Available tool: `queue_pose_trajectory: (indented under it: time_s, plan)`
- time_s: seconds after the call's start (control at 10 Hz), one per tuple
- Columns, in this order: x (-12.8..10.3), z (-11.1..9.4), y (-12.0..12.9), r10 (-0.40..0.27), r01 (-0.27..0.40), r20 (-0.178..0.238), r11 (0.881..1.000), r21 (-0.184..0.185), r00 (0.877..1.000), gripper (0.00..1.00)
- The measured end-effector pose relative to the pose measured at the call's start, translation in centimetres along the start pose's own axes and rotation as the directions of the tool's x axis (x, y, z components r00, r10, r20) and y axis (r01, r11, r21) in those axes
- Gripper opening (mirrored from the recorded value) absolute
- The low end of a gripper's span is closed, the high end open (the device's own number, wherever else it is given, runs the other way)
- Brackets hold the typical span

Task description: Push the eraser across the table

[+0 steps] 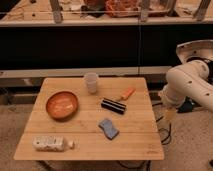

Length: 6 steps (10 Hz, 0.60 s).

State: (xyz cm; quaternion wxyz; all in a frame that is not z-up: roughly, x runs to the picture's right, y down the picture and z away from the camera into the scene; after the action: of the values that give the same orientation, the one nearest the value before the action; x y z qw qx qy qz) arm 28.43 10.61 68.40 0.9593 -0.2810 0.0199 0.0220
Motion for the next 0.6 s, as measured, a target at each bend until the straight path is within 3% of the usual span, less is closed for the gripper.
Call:
queue_pose_trajectory:
  time_s: [0.6]
  plan:
    - [-0.42,-0.02,-0.34,-0.006,0.006,0.005,1.000,0.007,1.000,0.80]
